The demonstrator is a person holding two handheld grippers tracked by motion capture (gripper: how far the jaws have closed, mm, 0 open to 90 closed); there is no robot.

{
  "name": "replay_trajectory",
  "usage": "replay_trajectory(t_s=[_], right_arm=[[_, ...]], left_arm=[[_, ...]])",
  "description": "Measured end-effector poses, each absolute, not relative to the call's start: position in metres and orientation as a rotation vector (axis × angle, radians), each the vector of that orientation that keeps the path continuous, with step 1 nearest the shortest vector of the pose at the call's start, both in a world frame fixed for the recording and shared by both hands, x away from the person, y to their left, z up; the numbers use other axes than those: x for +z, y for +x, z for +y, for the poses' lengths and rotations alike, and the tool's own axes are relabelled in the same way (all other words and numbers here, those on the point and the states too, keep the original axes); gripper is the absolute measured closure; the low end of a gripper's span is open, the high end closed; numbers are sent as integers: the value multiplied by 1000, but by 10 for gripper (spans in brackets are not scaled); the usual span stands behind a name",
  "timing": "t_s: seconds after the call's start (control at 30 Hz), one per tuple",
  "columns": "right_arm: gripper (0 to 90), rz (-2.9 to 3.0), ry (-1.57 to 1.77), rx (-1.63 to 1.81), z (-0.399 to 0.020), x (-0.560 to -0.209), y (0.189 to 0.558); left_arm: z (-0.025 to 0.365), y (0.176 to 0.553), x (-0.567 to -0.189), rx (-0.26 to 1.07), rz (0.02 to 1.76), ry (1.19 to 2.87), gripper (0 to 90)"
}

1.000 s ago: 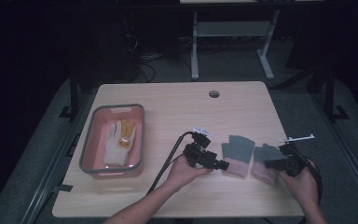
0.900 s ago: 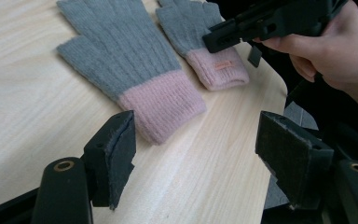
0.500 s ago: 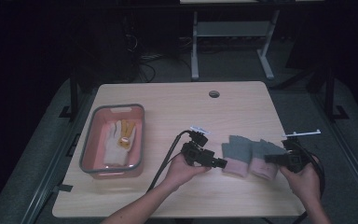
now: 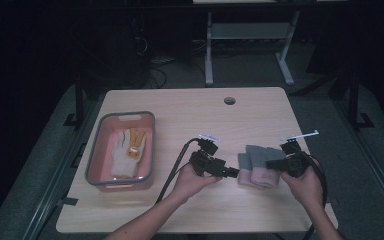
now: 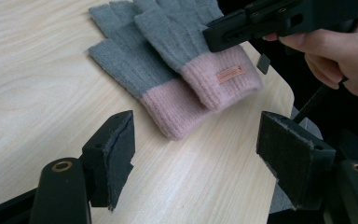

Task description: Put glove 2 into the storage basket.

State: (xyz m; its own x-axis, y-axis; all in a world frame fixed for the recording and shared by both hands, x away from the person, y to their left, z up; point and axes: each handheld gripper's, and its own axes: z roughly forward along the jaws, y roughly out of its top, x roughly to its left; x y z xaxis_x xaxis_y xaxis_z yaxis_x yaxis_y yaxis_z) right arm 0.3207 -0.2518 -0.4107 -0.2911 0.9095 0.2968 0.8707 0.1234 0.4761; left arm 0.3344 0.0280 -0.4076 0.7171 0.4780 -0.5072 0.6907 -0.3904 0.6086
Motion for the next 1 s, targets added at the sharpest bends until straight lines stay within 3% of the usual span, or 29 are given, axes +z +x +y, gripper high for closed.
replay_trajectory(t_s=[0.73, 1.0], right_arm=[[839, 2317, 1843, 910, -222, -423, 337], [691, 2271, 1876, 958, -233, -423, 333]], left_arm=[[29, 336, -415, -324, 910, 2072, 279], [22, 339, -421, -348, 937, 2068, 296]])
